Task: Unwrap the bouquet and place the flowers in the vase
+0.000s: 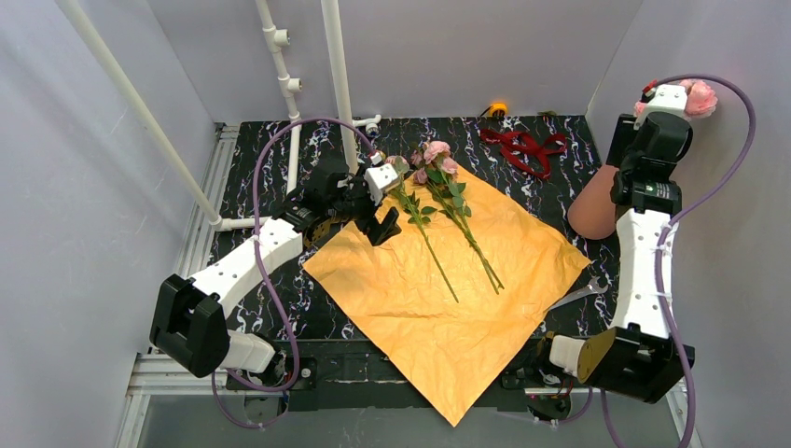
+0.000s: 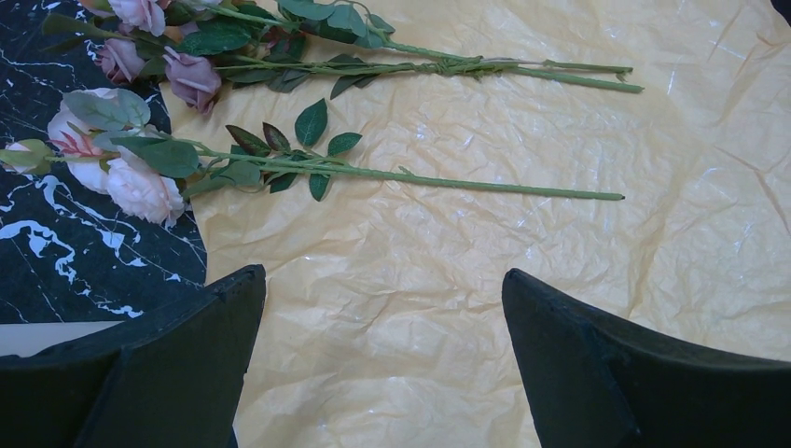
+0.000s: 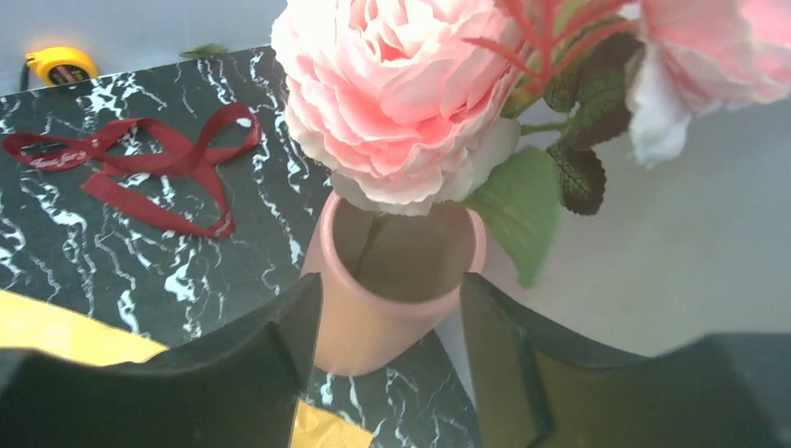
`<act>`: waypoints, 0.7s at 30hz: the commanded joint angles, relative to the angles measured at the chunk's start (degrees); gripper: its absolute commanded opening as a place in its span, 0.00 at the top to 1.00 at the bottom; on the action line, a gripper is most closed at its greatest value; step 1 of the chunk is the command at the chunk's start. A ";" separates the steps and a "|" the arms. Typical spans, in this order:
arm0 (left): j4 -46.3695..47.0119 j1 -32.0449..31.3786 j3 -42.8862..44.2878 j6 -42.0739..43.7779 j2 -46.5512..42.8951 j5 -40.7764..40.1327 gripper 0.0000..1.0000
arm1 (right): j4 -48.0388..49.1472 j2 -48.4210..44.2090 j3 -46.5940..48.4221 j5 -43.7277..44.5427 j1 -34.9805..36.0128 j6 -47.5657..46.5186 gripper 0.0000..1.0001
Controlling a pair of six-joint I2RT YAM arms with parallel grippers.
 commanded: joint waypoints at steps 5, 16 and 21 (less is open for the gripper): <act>-0.23 0.28 1.55 -1.82 0.06 1.78 0.02 | -12.66 -6.20 6.40 -5.25 0.09 -1.19 0.21; -0.08 0.28 0.45 -4.59 -1.13 1.63 0.02 | -41.91 -9.43 13.35 -28.41 0.09 -14.93 0.12; 0.25 0.28 -1.34 -6.20 -2.71 1.55 0.02 | -51.99 -9.76 12.31 -35.72 0.09 -24.07 0.11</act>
